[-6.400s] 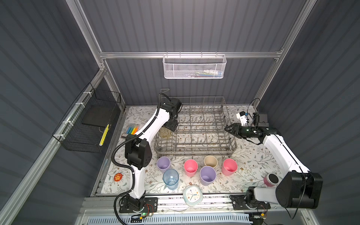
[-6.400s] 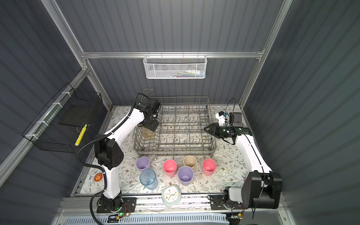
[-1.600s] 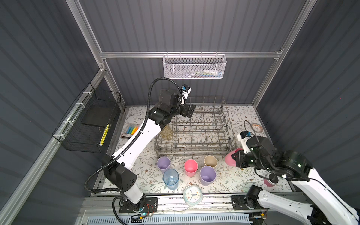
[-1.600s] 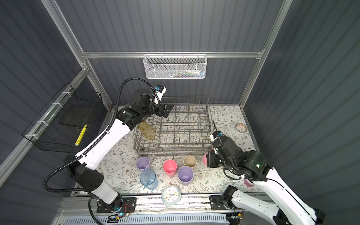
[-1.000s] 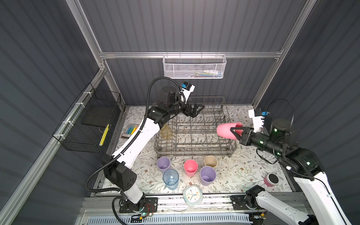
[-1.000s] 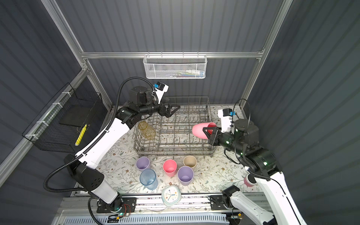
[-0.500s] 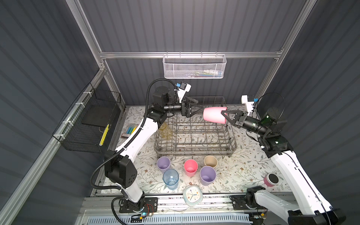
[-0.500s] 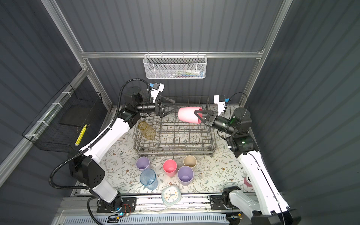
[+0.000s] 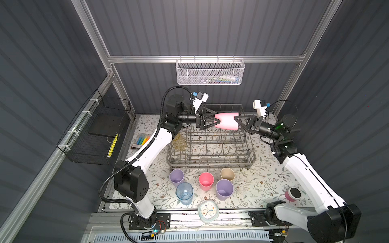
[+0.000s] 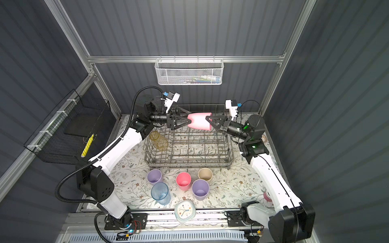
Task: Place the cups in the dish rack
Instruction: 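Close the left gripper on the pink cup's base while the right gripper holds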
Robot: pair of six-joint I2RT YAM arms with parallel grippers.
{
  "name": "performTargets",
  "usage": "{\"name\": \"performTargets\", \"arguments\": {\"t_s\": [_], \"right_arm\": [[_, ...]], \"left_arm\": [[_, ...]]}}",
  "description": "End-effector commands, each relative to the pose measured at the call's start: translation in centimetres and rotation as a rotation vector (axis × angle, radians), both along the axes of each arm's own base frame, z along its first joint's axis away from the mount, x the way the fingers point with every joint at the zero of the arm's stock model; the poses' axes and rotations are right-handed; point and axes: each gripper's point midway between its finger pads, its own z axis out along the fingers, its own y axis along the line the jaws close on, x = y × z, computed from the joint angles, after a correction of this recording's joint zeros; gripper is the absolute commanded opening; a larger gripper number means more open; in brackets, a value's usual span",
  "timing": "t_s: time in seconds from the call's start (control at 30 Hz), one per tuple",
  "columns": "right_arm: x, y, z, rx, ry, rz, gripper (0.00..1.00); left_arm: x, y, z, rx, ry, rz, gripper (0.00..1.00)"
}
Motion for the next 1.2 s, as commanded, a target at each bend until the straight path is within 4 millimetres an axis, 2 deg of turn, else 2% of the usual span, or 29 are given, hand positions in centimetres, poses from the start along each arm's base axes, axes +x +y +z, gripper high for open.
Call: {"name": "performTargets", "arguments": {"t_s": [0.0,0.17,0.27,0.43,0.8,0.97,1.17], "right_arm": [[-0.8,0.1,1.3,0.022,-0.063,0.023,0.00],[-0.6,0.1,1.6,0.036,-0.077,0.026,0.00],[-0.8,0.2,1.8,0.039,-0.086,0.039,0.00],[-0.9,0.4,1.2,0.034,-0.074,0.050,0.00],[-1.0,0.3,0.7,0.035,-0.066,0.045,0.00],[-0.7,0.4,1.0,0.040,-0.069,0.042,0.00],[-0.6,0.6,1.1,0.043,-0.071,0.048,0.00]], "left_arm": [[-0.6,-0.9,-0.7,0.003,0.015,-0.053,1.00],[-0.6,-1.3,-0.9,0.002,0.025,-0.060,0.98],[-0.6,-1.3,-0.4,-0.013,0.016,-0.055,0.97],[-0.7,-1.2,0.0,-0.020,0.004,-0.051,0.96],[-0.7,-1.3,-0.5,-0.014,0.011,-0.054,0.92],[-0.7,-1.3,-0.8,-0.008,0.017,-0.057,0.96],[-0.7,-1.3,-1.1,-0.001,0.016,-0.060,0.95]]}}
